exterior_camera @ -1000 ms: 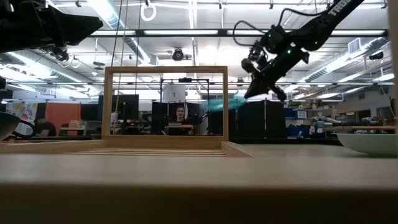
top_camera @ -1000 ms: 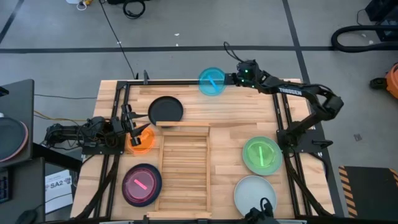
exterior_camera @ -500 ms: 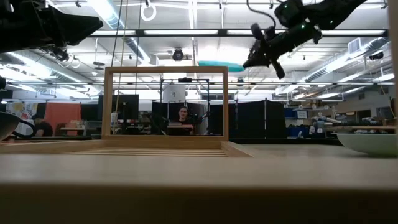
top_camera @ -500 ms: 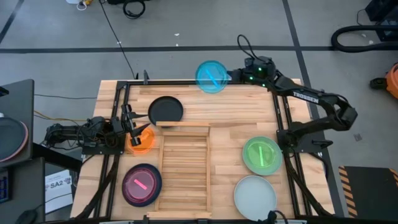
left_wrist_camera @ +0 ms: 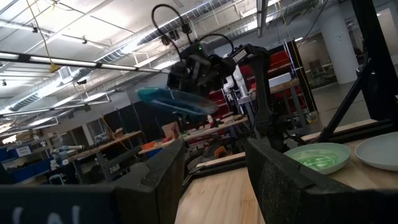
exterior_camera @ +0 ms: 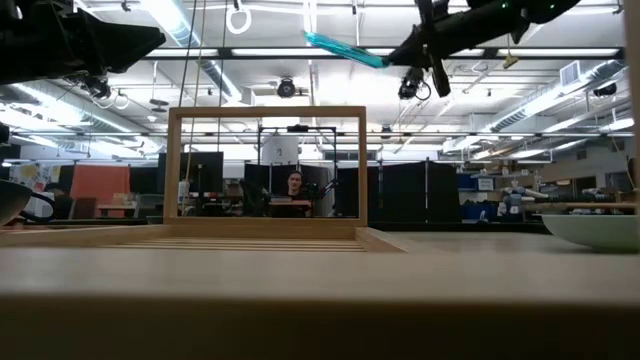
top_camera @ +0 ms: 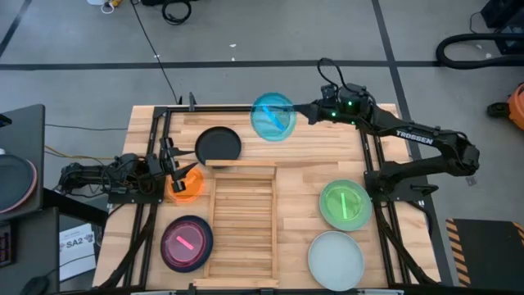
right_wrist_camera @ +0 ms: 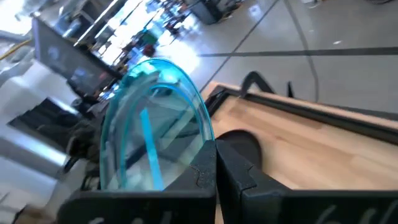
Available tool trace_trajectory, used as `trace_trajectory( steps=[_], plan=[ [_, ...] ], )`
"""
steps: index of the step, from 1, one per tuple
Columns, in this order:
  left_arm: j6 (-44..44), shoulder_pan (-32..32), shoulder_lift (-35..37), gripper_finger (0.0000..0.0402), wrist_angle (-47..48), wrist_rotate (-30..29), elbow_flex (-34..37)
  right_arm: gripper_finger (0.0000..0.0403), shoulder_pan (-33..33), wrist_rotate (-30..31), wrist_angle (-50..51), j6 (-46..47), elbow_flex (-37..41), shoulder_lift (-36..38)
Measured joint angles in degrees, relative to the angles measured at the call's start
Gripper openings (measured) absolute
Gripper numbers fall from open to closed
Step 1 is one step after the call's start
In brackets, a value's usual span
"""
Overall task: Place and stack plates onto a shelf
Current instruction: Put the small blue transparent plate on the shelf
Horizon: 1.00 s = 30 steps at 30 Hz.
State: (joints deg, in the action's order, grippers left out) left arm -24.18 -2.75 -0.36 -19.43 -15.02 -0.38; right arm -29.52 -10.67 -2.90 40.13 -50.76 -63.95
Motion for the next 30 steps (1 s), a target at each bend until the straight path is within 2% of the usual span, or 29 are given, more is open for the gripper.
trace_trajectory(
  steps=[15, 21, 30],
  plan=[
    [0.00, -0.01, 0.00, 0.0176, 0.01, -0.01, -0.01, 0.0003, 16.42, 0.95, -1.03, 2.86, 0.00, 0.01],
    [0.00, 0.00, 0.00, 0.0176, -0.01, -0.01, -0.01, 0.0003, 24.35, 5.37, -0.88, 4.16, 0.00, -0.28],
    [0.01, 0.00, 0.00, 0.0176, 0.01, 0.01, 0.00, 0.0003, 35.88, 16.39, 0.01, 5.11, 0.00, -0.62]
  ],
)
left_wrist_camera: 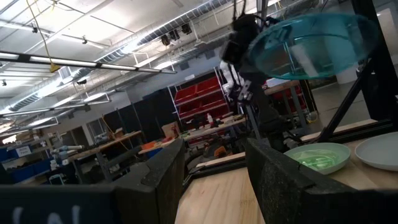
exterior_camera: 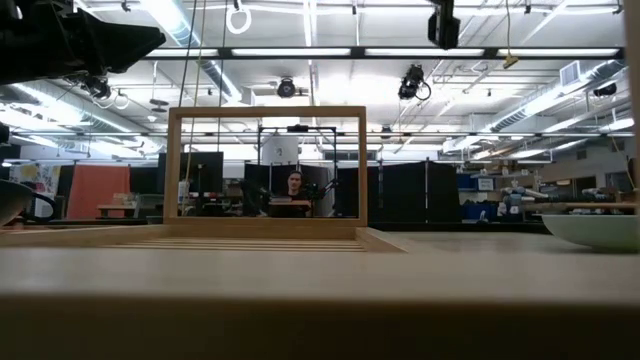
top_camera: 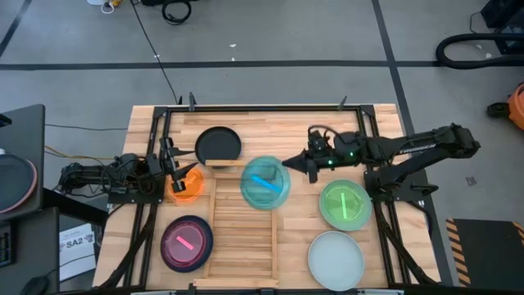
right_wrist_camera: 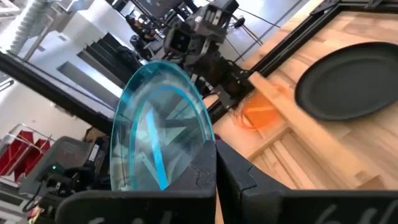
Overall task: Place and stack plates onto a shelf
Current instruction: Put the small blue transparent plate on the shelf
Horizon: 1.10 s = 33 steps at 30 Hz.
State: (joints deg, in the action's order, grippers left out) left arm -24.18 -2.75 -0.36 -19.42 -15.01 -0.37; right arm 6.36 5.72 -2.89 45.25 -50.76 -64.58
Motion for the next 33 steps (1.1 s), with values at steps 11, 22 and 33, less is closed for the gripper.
trace_trajectory(
  steps=[11, 22, 33],
  plan=[
    [-0.01, 0.01, -0.02, 0.0176, 0.04, -0.02, 0.01, 0.0003, 10.66, 9.14, -3.51, 4.08, 0.00, -7.83],
    [-0.01, 0.00, -0.02, 0.0176, 0.03, -0.02, -0.01, 0.0003, 16.57, 9.22, -15.74, 8.87, 0.00, -22.03],
    [0.02, 0.00, -0.02, 0.0176, 0.04, 0.00, -0.01, 0.0003, 17.54, 9.22, -19.82, 10.80, 0.00, -30.88]
  ],
)
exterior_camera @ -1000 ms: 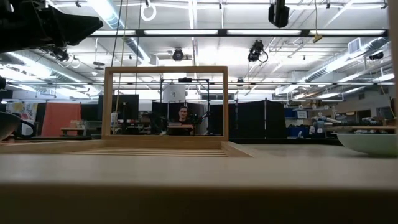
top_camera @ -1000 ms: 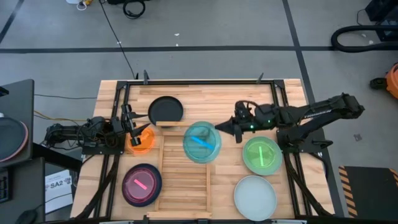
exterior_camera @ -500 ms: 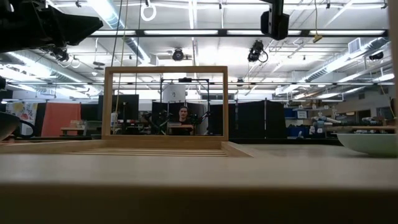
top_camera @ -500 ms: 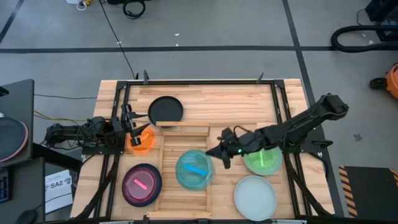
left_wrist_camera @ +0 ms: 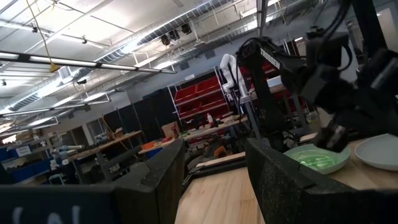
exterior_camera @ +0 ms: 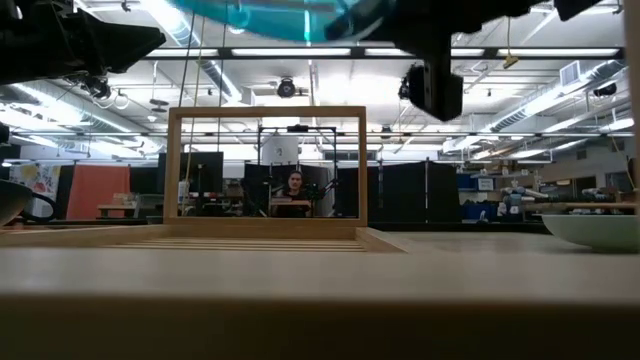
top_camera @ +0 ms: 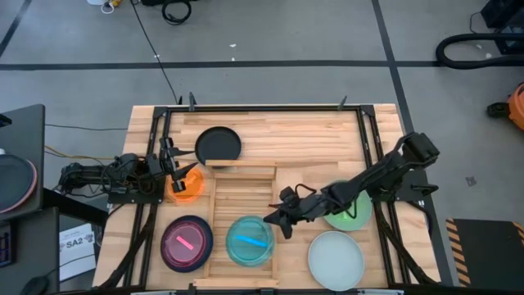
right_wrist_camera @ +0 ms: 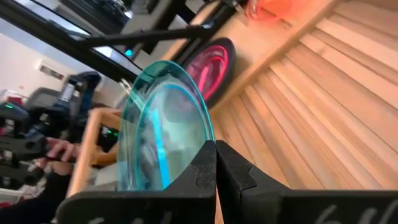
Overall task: Place and stack plates onto a shelf
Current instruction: Put the small blue transparent plate on the shelf
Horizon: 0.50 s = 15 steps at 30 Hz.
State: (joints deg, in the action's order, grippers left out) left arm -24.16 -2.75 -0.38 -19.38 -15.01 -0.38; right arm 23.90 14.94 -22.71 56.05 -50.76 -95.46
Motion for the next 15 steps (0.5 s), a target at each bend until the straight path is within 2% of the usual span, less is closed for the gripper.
trace_trajectory(
  steps=[15],
  plan=[
    [0.00, 0.00, 0.01, 0.0176, -0.01, 0.01, 0.00, 0.0003, -0.02, -4.56, -7.41, 2.48, 0.00, -10.49]
  ],
)
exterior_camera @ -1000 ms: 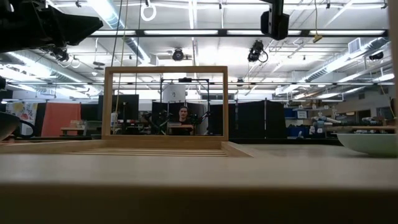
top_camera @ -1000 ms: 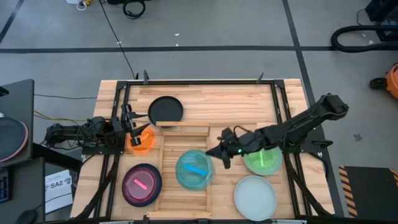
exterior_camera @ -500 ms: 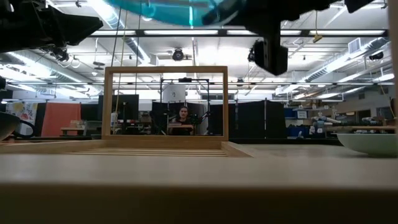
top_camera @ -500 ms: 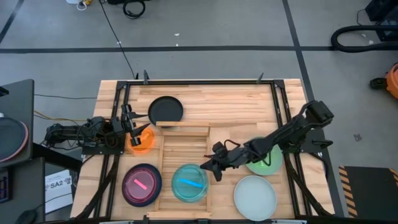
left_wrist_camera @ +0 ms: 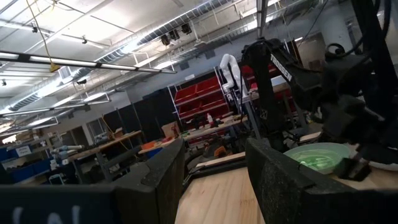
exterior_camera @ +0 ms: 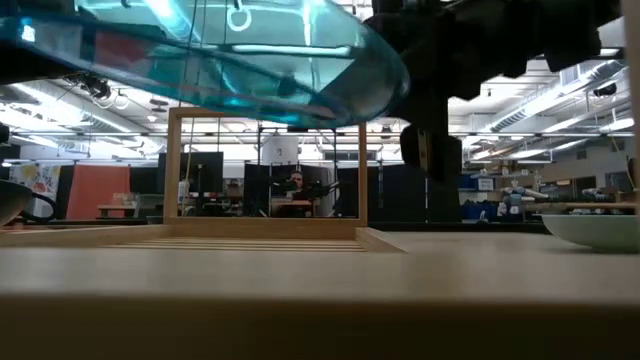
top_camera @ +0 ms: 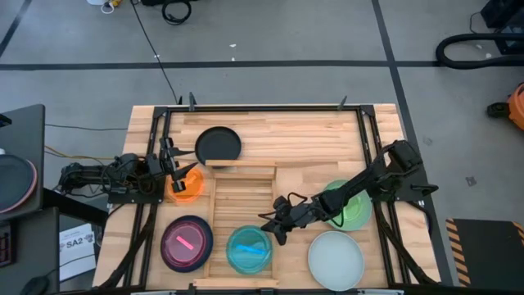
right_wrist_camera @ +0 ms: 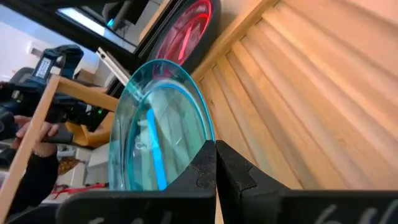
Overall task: Place and stack plates onto a shelf
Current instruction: Put the small blue transparent plate on the shelf
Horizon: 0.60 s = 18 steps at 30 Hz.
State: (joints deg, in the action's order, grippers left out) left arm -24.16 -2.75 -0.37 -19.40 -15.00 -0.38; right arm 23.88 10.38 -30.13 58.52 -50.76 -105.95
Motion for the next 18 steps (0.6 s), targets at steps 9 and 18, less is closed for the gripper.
trace_trajectory(
  steps=[9, 18],
  plan=[
    [0.00, 0.01, 0.01, 0.0176, 0.00, 0.00, 0.00, 0.0003, 0.02, -0.58, -4.81, 0.00, -0.02, -4.59],
    [0.02, -0.01, 0.01, 0.0176, 0.01, -0.01, 0.00, 0.0003, 0.00, -0.60, -5.22, -0.37, -0.02, -5.55]
  ],
)
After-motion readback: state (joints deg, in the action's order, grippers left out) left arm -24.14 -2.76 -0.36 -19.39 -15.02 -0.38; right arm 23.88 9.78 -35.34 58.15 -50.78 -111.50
